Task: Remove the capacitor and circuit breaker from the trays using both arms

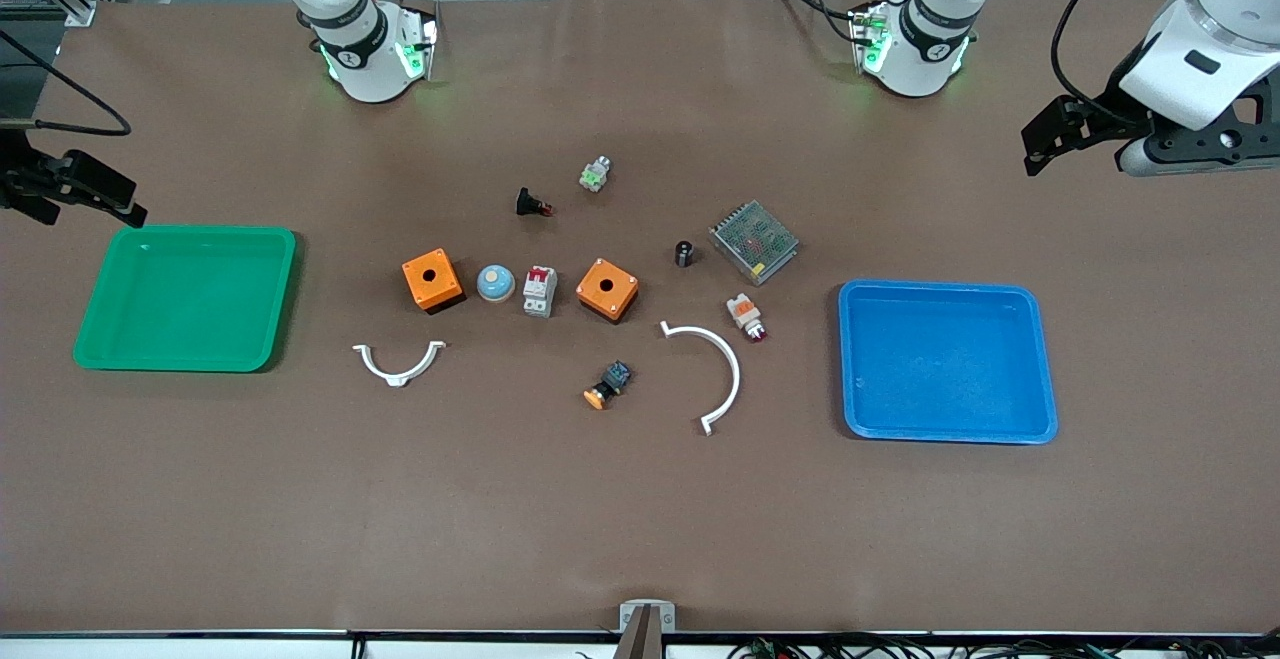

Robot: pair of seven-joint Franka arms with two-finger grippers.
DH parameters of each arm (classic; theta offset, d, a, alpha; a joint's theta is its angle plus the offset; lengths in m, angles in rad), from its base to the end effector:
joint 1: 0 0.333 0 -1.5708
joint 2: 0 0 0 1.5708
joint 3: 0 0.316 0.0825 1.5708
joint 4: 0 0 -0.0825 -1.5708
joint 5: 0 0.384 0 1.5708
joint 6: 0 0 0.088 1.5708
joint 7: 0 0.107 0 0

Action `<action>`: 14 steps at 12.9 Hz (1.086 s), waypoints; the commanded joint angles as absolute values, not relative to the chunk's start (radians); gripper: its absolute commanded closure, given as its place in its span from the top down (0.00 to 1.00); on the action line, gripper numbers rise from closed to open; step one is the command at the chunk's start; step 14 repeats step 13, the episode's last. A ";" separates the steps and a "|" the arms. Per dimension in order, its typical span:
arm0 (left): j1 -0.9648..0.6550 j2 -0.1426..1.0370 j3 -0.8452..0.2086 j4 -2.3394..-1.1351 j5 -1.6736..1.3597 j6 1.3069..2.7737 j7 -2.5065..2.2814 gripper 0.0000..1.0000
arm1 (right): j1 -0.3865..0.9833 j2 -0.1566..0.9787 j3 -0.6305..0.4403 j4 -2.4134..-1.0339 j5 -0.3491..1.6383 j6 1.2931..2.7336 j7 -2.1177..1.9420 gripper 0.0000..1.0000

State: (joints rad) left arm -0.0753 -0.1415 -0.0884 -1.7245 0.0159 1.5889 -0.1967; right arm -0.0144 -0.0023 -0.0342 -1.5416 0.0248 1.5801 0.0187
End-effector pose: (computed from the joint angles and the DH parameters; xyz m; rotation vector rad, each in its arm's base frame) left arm 0.5038 -0.0848 0.6285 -3.1142 -0.0523 -0.0161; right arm 0.5547 -0.0244 0.6405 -3.1149 0.1044 -0.0642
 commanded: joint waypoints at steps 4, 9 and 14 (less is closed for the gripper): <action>-0.061 -0.155 -0.078 -1.700 0.000 1.574 -0.135 1.00 | -0.035 0.011 -0.026 -1.485 0.015 1.568 0.029 1.00; -0.061 -0.137 -0.074 -1.686 0.002 1.572 -0.140 1.00 | -0.040 0.011 -0.026 -1.483 0.015 1.568 0.029 1.00; -0.061 -0.133 -0.074 -1.684 0.002 1.563 -0.141 1.00 | -0.040 0.011 -0.026 -1.482 0.014 1.569 0.029 1.00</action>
